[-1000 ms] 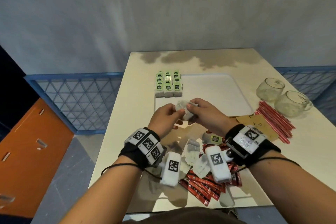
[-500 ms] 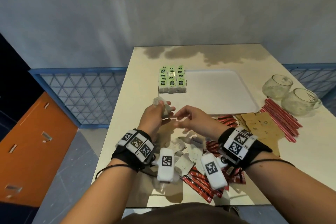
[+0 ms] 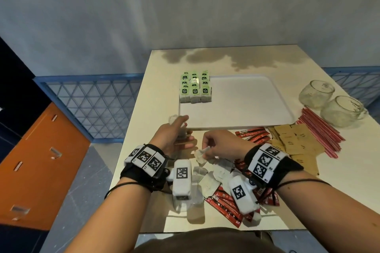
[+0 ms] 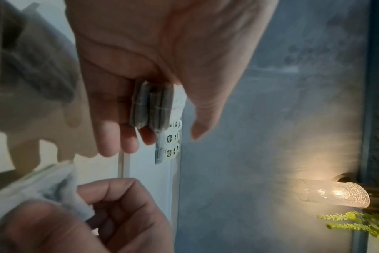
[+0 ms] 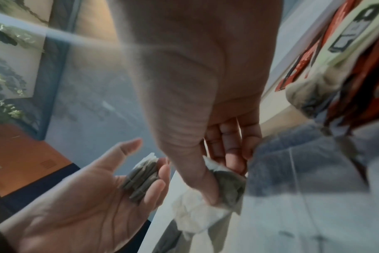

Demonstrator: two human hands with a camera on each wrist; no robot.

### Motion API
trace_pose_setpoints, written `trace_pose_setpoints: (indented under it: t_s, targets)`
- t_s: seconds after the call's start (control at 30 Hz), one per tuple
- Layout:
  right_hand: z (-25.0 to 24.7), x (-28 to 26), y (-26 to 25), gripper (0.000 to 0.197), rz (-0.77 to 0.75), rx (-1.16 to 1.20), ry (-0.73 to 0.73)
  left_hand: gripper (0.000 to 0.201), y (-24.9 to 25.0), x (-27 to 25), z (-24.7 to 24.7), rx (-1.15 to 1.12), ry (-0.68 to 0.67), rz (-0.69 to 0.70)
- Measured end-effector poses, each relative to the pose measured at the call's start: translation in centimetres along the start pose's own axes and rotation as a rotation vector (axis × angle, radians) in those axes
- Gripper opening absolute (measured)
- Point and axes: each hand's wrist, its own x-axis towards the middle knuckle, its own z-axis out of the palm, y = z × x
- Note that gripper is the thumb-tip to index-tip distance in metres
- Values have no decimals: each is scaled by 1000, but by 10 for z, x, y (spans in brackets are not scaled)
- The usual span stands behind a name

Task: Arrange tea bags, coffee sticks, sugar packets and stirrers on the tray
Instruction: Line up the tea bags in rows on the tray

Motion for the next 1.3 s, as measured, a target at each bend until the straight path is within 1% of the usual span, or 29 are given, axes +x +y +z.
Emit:
trace_pose_setpoints:
  t_s: [0.07,0.17,0.23,0.3,0.4,0.5,0.6,0.7,0.77,0.83,0.9,0.93,1.0,1.1,1.2,1.3]
  targets:
    - [-3,0,3,18,9,28,80,19,-4,1,1,27,23,54]
    - [-9,1,7,25,31,121,270,9,-9,4,4,104,67,110]
    - [-13,2,8,23,39,149,394,7,-12,4,10,140,58,131]
    - [-16,5,6,17,29,145,483,9,-14,3,18,156,26,132]
    - [-16,10,0,11,-34,111,556,14,-13,3,31,117,-19,152]
    - [-15,11,-4,9,-90,83,586,18,-10,7,39,53,-15,188]
    - [-15,12,-7,20,-130,100,569,21,-5,12,41,8,-12,221]
    - [-20,14,-8,29,-151,98,485,17,2,18,39,47,7,252]
    - [-25,18,-7,27,-156,116,454,10,7,23,34,89,42,233]
    - [-33,24,-5,22,-142,181,483,8,13,28,28,138,68,209]
    - [-42,33,-3,19,-121,218,519,8,20,33,25,185,46,186]
    - [-46,39,-2,18,-113,228,508,7,22,34,24,194,26,174]
    - [-51,51,-2,14,-102,224,435,9,28,38,24,198,-12,160]
    - [-54,71,2,10,-82,260,346,18,32,45,18,216,-45,129]
    - [-59,89,9,8,-42,312,273,22,39,52,7,193,-24,94]
    - [-65,109,19,11,32,254,243,22,44,56,-3,81,2,61]
